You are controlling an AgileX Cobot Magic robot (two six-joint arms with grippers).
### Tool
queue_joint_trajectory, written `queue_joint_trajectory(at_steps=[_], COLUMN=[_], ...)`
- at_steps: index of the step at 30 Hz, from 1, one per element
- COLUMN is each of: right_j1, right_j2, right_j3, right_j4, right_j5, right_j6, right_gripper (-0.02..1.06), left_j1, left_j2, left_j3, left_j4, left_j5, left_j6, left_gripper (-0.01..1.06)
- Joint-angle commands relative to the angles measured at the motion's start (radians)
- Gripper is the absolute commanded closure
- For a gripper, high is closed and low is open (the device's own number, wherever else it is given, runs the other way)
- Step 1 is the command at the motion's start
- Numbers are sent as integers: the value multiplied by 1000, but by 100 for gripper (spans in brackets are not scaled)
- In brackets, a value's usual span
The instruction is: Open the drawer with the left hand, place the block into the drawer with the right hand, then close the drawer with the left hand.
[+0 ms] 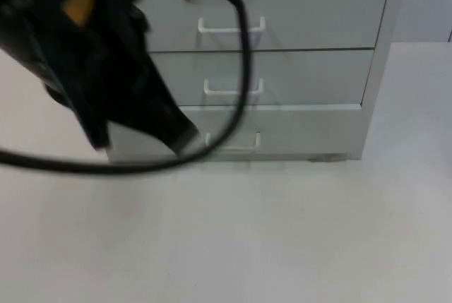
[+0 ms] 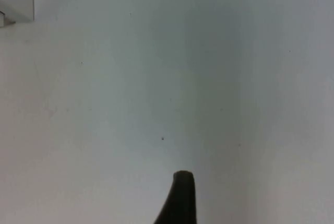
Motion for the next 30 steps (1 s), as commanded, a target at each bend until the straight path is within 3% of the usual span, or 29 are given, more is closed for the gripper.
queue_joint_trajectory(at_steps=[1,5,6,9,15,19,21,25,30], right_j1=[-2,-2,-2,-2,-2,-2,-2,-2,-2], right_j2=[-8,-8,-8,-8,-8,-8,-8,-73,-179], right_j3=[-2,-2,-2,-2,-2,-3,-3,-3,-3], right_j4=[-3,-2,-2,11,153,218,241,384,441], right_j5=[6,12,12,12,4,2,2,4,-10], right_j6=[-12,-19,-19,-27,-175,-244,-271,-443,-541], right_gripper=[34,34,34,34,34,34,34,34,34], left_j1=[71,285,285,489,727,792,792,792,792], left_j2=[-60,-199,-199,-338,-520,-601,-627,-745,-842], left_j3=[9,17,17,17,17,17,17,17,23], left_j4=[-29,-124,-124,-229,-244,-277,-292,-340,-342], left_j5=[27,49,49,60,104,125,129,170,152], left_j6=[3,45,45,100,118,141,152,199,201], left_gripper=[105,105,105,105,105,105,105,105,105])
